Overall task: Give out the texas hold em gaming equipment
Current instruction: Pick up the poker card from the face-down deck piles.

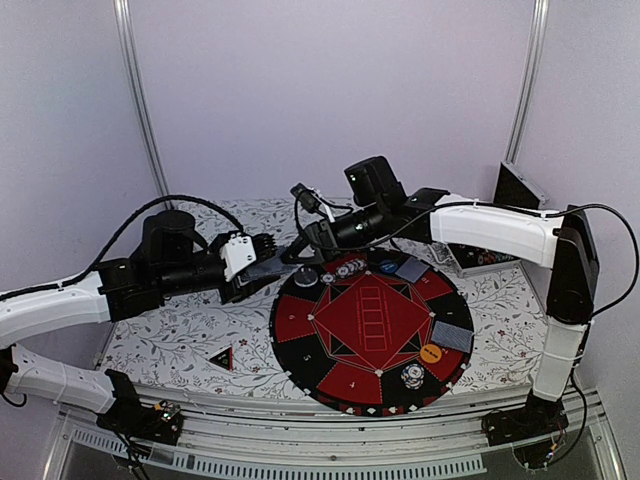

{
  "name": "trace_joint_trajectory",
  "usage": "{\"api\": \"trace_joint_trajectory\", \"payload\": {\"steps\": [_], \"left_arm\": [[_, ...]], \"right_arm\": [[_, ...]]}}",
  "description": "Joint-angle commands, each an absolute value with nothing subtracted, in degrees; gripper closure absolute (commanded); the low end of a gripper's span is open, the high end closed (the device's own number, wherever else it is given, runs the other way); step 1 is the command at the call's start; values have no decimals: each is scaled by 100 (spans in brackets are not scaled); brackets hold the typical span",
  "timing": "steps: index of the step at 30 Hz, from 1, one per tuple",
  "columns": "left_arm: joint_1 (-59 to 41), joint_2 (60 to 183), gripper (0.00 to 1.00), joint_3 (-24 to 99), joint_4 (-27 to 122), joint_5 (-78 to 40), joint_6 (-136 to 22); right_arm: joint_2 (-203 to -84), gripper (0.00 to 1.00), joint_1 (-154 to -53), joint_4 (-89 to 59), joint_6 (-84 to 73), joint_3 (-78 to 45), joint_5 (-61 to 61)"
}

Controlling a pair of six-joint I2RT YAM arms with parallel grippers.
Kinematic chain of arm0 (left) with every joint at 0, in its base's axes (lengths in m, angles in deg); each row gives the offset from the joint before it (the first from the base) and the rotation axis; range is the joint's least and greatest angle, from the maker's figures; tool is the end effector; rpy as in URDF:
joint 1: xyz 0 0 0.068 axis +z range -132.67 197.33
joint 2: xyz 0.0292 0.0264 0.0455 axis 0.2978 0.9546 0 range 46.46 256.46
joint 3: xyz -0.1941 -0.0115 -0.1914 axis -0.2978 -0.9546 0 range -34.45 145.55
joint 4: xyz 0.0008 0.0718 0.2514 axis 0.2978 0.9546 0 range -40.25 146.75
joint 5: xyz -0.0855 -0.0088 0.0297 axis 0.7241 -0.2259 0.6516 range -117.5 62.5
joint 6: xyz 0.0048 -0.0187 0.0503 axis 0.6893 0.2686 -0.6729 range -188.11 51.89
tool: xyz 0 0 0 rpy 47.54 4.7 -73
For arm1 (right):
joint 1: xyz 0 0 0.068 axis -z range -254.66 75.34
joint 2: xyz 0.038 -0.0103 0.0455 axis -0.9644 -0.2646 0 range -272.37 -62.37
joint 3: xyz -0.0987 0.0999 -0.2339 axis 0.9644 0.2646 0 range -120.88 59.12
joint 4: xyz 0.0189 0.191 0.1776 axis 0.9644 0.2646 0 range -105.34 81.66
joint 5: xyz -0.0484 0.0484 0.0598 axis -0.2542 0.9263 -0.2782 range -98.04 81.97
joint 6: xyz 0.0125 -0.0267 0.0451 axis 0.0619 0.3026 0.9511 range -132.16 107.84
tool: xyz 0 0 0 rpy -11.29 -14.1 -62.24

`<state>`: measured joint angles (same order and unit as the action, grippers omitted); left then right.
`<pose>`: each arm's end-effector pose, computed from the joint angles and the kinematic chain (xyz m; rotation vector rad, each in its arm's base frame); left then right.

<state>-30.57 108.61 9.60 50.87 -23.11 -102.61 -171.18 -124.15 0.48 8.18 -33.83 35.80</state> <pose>0.1667 -0.1885 0.2920 1.2981 1.4037 -0.2310 0.2684 0.3522 0.3019 -1.0712 2.0815 1.4831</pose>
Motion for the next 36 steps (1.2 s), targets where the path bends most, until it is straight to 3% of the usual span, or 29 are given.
{"api": "trace_joint_trajectory", "payload": {"steps": [1, 9, 14, 36], "left_arm": [[-3072, 10729, 37, 901, 4851, -2363, -10317], [-3074, 10785, 37, 896, 4840, -2319, -10283], [-3068, 10790, 37, 896, 4833, -2382, -10271], [-3066, 10773, 37, 897, 4848, -2450, -10264]], "right_arm": [[-17032, 56, -12430, 560, 479, -3699, 3393], [-17148, 84, -12436, 544, 612, -4016, 4093], [-17092, 96, -12439, 558, 686, -4162, 4067], [-16529, 98, -12065, 719, 442, -4168, 4194]]}}
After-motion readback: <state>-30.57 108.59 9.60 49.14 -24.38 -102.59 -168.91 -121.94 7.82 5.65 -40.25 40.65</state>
